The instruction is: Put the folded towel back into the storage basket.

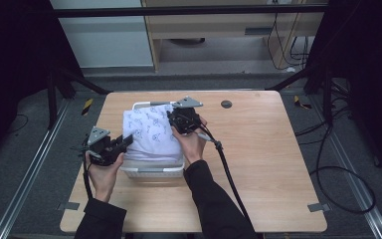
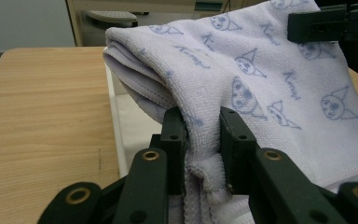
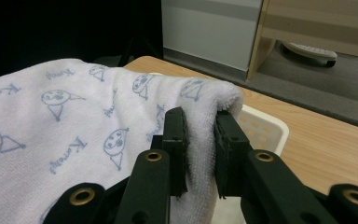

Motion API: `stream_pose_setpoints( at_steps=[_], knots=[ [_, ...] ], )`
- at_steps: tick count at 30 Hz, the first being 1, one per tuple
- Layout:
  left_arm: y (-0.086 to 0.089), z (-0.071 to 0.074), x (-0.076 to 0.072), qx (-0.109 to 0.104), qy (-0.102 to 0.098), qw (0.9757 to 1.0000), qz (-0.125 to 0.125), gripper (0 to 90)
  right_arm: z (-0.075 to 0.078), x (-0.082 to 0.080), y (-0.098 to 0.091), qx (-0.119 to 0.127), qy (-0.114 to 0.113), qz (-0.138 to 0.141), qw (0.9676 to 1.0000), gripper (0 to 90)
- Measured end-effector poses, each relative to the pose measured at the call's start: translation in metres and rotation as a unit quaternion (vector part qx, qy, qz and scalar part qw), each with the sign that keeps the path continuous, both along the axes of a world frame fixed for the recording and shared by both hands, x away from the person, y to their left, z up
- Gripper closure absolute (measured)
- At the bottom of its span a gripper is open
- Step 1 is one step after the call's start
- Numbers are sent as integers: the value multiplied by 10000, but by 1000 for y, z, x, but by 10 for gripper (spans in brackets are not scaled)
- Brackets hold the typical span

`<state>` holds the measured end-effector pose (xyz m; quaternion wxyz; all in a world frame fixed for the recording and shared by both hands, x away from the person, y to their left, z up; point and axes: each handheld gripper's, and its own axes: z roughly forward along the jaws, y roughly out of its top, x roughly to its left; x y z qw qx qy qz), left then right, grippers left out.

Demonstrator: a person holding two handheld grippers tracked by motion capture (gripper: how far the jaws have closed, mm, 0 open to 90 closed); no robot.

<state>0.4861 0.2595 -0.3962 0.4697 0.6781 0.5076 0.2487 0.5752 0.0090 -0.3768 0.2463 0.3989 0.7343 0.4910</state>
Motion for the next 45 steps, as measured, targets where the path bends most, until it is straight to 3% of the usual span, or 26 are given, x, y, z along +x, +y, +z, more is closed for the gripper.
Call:
stream_pose_setpoints(
  at_steps=[26, 29, 45],
  knots=[
    [-5, -22, 10, 229, 306, 9993, -7, 729, -31, 9, -1, -62, 341, -58, 9994, 770],
    [-7, -26, 12, 340, 367, 9988, -12, 728, -35, 10, -1, -60, 371, -72, 9993, 770],
    [-10, -37, 17, 477, 587, 9971, 38, 727, -50, 14, 2, -199, 583, -87, 9981, 763]
  ],
)
